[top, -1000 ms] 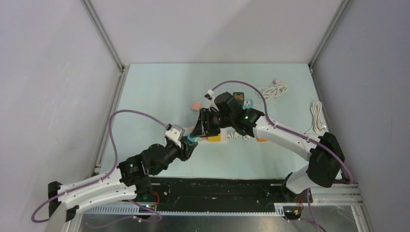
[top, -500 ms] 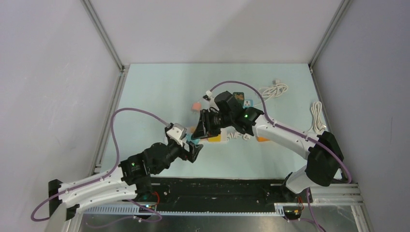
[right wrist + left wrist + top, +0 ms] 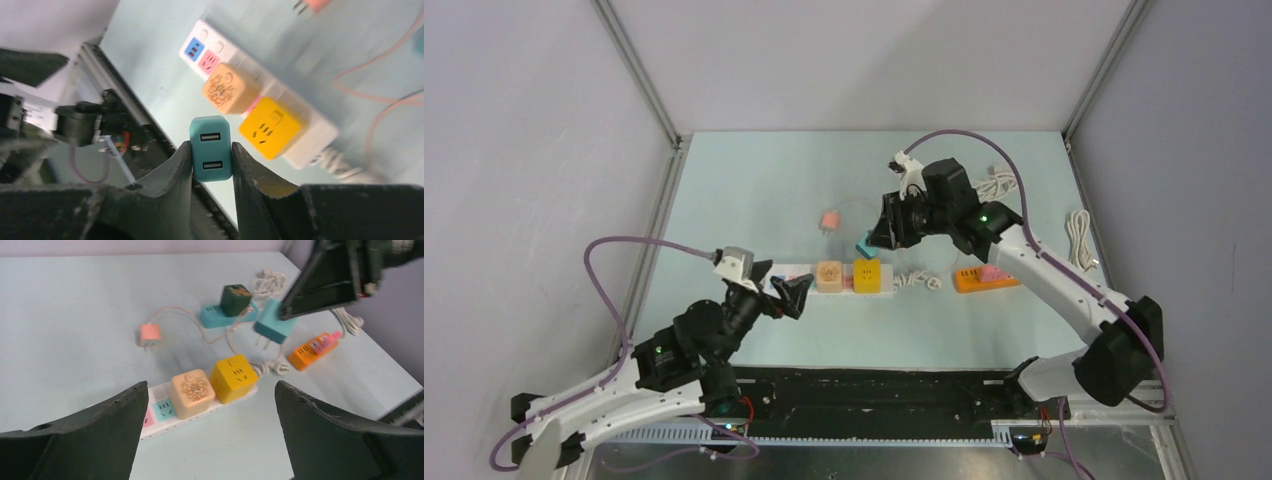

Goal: Insert the plug

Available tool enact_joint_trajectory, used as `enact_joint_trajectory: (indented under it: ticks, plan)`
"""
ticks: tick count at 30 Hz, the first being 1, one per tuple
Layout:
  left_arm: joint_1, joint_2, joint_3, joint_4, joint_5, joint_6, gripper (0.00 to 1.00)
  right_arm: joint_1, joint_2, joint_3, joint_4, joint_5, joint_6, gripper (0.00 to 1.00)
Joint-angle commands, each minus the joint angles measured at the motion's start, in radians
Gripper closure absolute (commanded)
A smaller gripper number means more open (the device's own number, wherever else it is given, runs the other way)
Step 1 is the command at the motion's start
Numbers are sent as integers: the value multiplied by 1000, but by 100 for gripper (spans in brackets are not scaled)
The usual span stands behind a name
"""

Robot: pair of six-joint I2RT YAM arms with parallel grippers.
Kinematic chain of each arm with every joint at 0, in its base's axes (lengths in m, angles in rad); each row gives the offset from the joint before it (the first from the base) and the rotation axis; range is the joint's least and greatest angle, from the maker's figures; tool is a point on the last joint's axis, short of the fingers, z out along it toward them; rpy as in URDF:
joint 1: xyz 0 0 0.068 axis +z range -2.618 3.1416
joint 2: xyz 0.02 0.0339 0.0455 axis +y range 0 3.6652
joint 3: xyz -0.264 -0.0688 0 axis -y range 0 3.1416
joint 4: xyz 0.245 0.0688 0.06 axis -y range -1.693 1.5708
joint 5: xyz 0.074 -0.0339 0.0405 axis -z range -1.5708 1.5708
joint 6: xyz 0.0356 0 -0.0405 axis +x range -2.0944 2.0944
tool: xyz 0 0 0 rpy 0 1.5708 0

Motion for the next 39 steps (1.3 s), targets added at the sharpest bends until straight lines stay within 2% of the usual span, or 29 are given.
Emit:
enact_joint_trajectory:
  ticks: [1, 4, 7, 9, 12, 13, 16, 19, 24, 34, 39]
  plan:
    - [-4, -14, 8, -20, -187, -45, 0, 35, -103, 35, 5, 178, -347, 100]
    - [-4, 3, 9, -26, -248, -86, 0, 68, -114, 33, 7, 248, -513, 100]
    - [-1, 32, 16, -50, -327, -194, 0, 53, -96, 34, 12, 194, -549, 100]
    - [18, 52, 19, -69, -324, -276, 0, 51, -60, 33, 15, 148, -570, 100]
    - [97, 88, 20, -86, -210, -385, 0, 61, 3, 33, 10, 100, -634, 100]
    - [156, 106, 20, -90, -124, -400, 0, 70, 30, 33, 9, 95, -648, 100]
    - [255, 132, 17, -92, 4, -447, 0, 78, 73, 34, 12, 55, -708, 100]
    - [316, 157, 14, -92, 60, -441, 0, 87, 88, 33, 33, 27, -740, 100]
    - [371, 175, 17, -90, 113, -413, 0, 140, 132, 34, 4, 74, -827, 100]
    - [395, 162, 2, -88, 150, -408, 0, 155, 130, 2, 13, 131, -912, 100]
    - [399, 160, -4, -88, 152, -409, 0, 142, 97, -14, -5, 86, -951, 100]
